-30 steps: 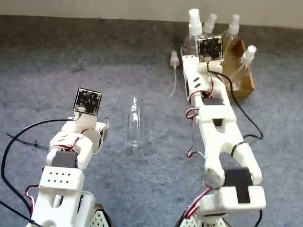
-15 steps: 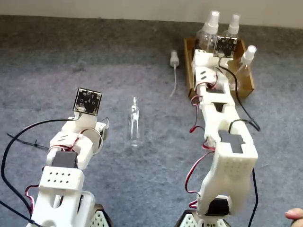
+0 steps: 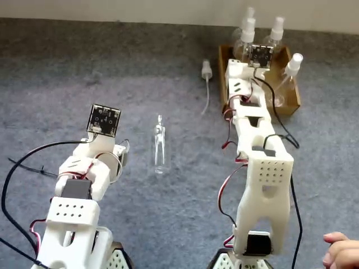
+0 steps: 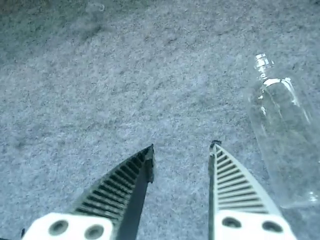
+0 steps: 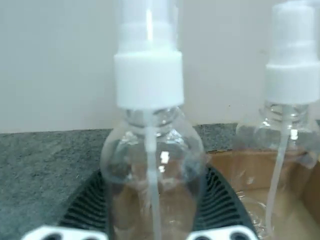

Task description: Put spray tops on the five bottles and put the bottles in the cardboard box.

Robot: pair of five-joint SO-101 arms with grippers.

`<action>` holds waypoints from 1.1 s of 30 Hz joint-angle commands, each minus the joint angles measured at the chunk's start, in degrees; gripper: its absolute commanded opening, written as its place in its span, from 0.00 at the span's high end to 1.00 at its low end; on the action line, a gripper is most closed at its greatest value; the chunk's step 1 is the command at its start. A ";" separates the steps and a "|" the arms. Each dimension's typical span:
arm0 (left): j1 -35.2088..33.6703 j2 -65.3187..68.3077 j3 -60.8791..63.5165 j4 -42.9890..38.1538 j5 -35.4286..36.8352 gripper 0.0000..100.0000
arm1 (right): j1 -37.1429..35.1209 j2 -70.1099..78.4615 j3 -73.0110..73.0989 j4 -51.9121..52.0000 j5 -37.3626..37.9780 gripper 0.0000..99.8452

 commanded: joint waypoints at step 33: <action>2.68 -0.57 1.10 -3.16 -0.35 0.82 | -0.22 -1.10 3.03 -1.54 7.56 0.88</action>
